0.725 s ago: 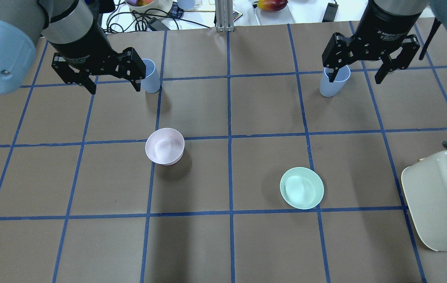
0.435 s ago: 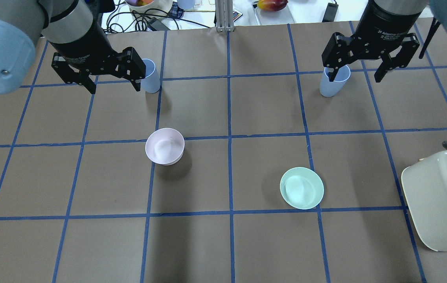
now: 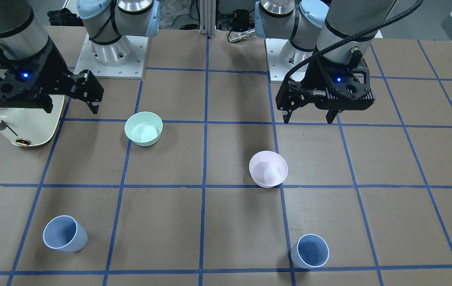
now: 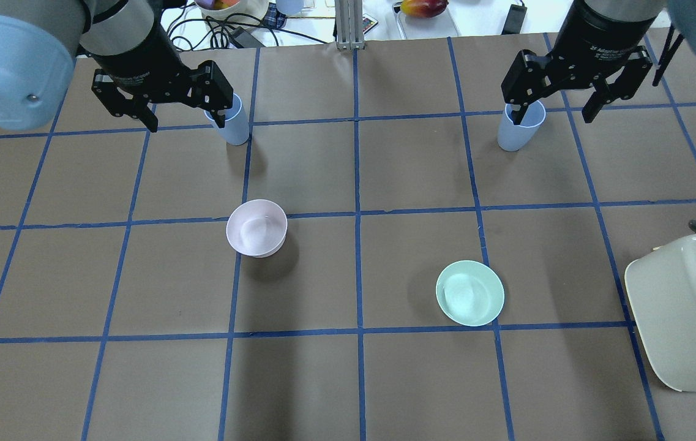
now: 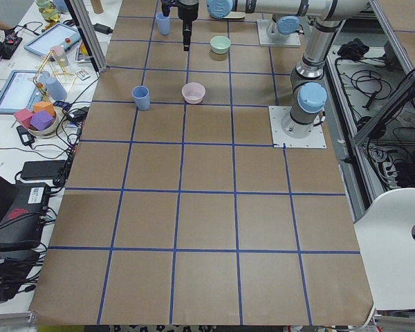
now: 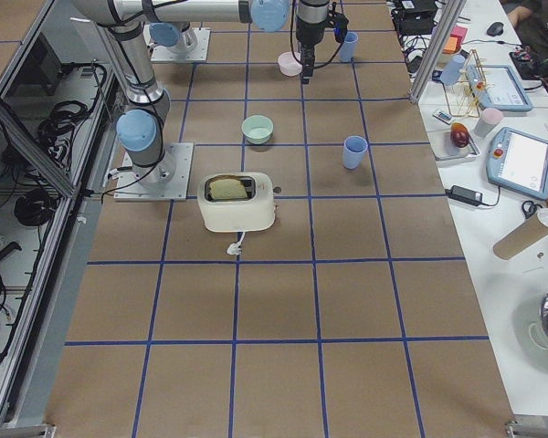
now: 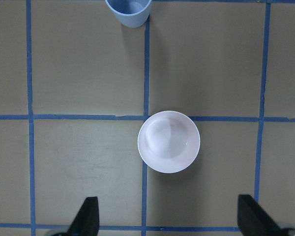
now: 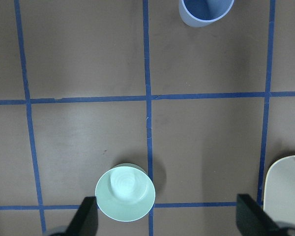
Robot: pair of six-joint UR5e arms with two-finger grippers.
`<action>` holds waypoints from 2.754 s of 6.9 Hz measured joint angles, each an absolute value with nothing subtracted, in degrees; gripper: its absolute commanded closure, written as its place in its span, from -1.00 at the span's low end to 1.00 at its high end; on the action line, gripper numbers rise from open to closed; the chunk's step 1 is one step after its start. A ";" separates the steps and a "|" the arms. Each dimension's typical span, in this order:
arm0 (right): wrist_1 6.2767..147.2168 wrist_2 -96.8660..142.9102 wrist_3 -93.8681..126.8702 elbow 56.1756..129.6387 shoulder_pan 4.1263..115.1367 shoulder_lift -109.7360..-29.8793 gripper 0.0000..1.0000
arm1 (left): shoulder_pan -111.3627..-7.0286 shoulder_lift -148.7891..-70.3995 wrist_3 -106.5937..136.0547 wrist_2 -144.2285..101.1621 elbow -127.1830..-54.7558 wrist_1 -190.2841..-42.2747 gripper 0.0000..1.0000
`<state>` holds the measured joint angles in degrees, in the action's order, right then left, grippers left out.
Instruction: Stack blue cups with both arms
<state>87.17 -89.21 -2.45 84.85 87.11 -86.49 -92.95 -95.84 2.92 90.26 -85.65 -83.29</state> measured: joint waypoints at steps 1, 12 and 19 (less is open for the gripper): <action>87.26 -89.19 -2.52 84.84 87.10 -86.45 -1.00 | -92.92 -101.25 1.00 90.40 -82.65 -80.73 -1.00; 113.82 -89.12 -9.89 82.53 79.78 -67.83 -1.00 | -92.97 -132.29 -4.36 97.79 -66.31 -72.35 1.00; 118.20 -88.65 -9.43 82.06 76.62 -59.06 -1.00 | -113.05 -130.62 10.06 94.03 -64.71 -74.44 1.00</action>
<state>118.20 -88.65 -9.43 82.06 76.62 -59.06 -113.05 -130.62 10.06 94.03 -64.71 -74.44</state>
